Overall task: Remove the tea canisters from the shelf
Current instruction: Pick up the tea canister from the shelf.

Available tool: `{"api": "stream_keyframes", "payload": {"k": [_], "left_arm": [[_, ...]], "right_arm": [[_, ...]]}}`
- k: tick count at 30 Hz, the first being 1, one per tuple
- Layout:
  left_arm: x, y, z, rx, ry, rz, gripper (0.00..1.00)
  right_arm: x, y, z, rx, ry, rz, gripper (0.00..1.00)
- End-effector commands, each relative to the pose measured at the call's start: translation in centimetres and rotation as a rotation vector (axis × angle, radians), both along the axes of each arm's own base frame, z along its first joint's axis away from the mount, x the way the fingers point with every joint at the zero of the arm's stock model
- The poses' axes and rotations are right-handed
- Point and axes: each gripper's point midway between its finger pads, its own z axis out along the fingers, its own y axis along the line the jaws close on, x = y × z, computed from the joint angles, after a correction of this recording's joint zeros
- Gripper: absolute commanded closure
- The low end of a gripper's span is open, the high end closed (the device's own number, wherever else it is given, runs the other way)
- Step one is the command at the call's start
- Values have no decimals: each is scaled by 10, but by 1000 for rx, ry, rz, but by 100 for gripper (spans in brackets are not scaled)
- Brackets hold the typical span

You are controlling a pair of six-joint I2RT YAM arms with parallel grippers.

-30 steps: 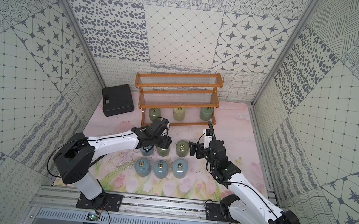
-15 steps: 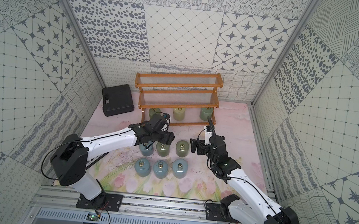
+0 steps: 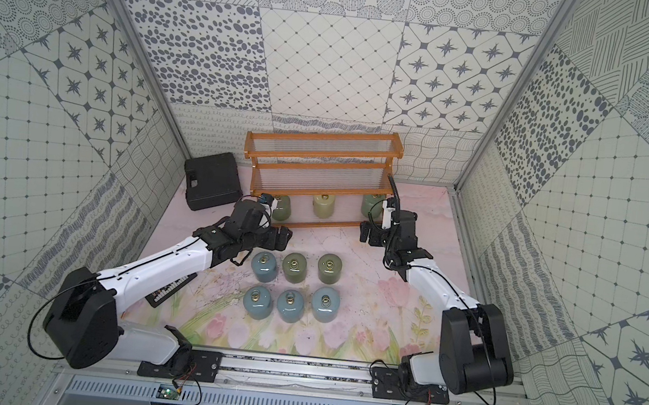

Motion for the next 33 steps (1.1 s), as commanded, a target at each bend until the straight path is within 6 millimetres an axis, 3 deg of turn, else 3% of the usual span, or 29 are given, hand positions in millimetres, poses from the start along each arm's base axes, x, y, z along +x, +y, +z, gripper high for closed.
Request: {"api": "stream_keyframes", "payload": {"k": [1,7,15,33], "left_arm": [[7,16,10,-40,-77,46,6],[-1,31,7,-61,-124,94,5],[-11,47,6,-60,-166,132,3],[-20,55,-4,-64,-176,146,1]], "right_arm": [[31,0,14,-16,-72,17,0],[69,-8,6,-7,-91,6,0],[105,-1,-2,-26,-102,58,0],[146,-3,-15,-87,-46,40,0]]}}
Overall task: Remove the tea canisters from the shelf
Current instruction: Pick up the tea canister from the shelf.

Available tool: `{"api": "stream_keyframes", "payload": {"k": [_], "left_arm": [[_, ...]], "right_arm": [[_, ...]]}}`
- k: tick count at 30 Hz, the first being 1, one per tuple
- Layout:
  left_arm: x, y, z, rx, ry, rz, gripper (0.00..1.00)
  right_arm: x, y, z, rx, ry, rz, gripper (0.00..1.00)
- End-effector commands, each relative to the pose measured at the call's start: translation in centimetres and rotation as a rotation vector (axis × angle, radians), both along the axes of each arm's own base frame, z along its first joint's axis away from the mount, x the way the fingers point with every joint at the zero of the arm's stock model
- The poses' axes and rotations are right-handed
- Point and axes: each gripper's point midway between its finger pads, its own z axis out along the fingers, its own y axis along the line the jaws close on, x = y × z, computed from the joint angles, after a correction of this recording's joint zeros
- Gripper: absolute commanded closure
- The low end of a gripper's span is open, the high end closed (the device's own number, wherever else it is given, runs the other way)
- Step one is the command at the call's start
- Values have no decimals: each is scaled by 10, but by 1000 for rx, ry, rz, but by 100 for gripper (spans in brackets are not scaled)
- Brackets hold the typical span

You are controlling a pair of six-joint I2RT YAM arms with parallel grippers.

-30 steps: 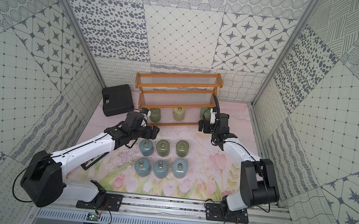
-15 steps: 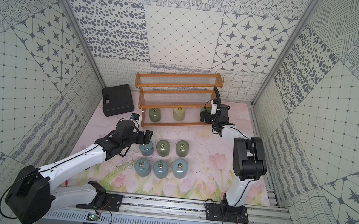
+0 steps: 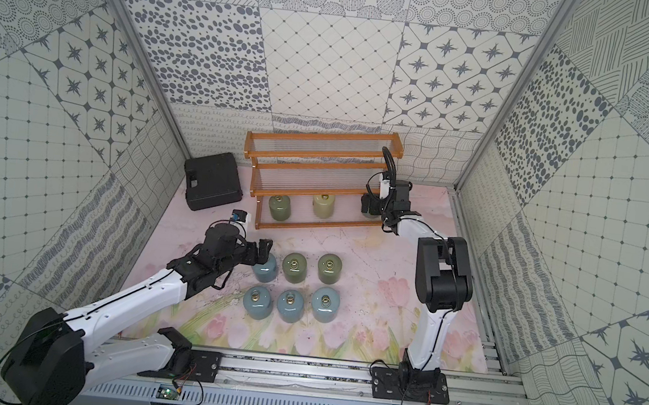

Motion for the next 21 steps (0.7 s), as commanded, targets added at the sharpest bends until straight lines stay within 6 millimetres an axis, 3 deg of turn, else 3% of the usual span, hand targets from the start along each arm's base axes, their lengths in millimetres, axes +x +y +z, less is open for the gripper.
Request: {"api": "stream_keyframes", "payload": {"k": [1,21], "left_arm": [[8,-1,14,-28,-63,16,1],[3,1,5,-39,-50,20,0]], "right_arm": [[15,1,10,-19,-32,5,0],[25,5,2,-24,26,3,1]]}}
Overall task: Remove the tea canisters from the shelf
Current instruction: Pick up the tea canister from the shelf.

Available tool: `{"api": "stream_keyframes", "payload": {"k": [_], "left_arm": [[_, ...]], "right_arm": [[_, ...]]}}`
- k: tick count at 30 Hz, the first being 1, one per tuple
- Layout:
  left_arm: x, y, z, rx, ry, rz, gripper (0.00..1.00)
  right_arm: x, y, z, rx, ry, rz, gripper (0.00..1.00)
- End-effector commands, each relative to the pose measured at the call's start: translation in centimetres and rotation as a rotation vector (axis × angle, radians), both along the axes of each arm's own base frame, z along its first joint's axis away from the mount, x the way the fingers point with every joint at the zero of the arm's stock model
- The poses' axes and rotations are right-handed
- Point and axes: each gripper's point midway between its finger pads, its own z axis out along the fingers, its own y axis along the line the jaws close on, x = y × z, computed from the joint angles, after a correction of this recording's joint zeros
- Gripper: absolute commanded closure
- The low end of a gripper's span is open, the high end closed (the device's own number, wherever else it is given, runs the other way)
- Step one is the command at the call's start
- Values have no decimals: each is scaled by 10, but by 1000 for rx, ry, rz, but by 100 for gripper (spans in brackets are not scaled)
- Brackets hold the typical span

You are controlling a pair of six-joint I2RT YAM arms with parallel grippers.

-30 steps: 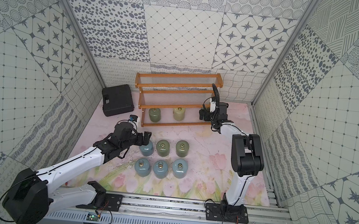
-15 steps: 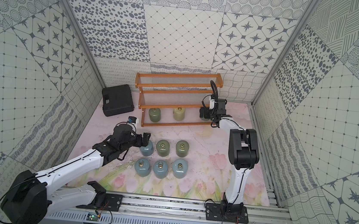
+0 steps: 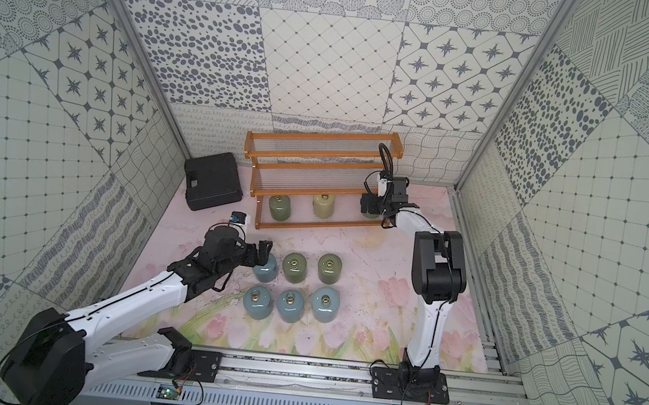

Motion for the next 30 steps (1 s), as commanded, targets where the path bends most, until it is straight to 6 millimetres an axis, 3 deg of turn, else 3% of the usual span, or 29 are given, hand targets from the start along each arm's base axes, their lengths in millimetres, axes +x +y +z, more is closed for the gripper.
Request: {"api": "stream_keyframes", "payload": {"k": [1,11,20,30], "left_arm": [[4,0,11,-28,-41,16,0],[1,2,8,-35,-37,21,0],[-1,1,9,-47,-36,18,0],[-2,0,8,-54,-29,15,0]], "right_arm": [[18,4,21,8,-83,-3,0],[6,7,32,-16,-137,5,18],[-11,15,57,17,-185,47,18],[-28,16,63,34,-175,57,18]]}}
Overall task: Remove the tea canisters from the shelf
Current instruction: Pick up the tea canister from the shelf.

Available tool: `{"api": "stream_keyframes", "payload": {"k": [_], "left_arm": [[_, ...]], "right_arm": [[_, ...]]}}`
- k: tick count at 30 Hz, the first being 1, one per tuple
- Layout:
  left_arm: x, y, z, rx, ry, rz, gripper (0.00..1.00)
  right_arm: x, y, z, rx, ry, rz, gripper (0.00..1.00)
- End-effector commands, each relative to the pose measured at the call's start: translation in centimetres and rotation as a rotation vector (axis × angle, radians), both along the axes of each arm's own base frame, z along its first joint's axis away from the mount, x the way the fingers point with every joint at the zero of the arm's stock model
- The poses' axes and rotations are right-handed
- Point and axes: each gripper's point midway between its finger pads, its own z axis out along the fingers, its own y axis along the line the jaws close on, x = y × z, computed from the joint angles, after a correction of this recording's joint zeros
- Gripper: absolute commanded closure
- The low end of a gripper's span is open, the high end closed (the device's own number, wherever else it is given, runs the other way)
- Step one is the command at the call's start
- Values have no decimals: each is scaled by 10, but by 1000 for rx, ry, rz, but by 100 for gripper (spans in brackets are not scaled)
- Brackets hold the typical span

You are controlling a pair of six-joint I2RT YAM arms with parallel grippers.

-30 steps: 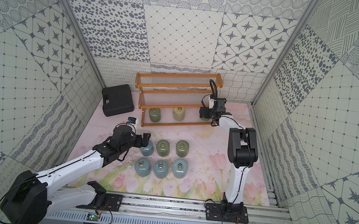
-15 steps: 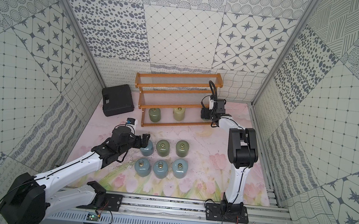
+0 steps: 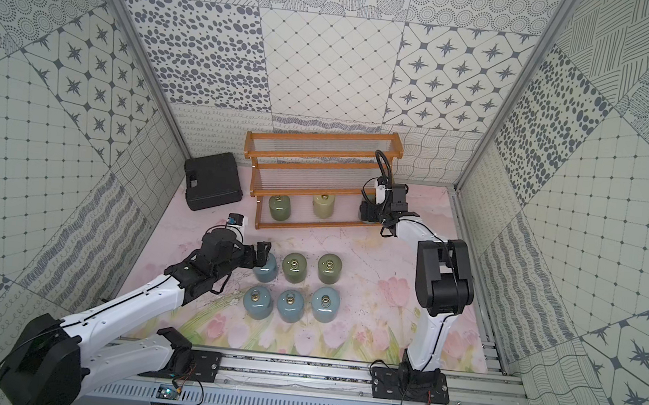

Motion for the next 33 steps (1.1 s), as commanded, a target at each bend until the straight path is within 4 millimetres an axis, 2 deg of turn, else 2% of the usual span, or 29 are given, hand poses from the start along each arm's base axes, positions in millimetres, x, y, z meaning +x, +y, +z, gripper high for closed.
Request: {"api": "stream_keyframes", "payload": {"k": [1,12,33], "left_arm": [[3,-2,7,-28,-26,0,0],[0,0,5,-29,-24,6,0],[-3,0,3,-37,-16,3,0]], "right_arm": [[8,9,57,46,-152,23,18],[-10,23,65,54,-160,72,18],[-62,80,68,61,-184,247,19]]}}
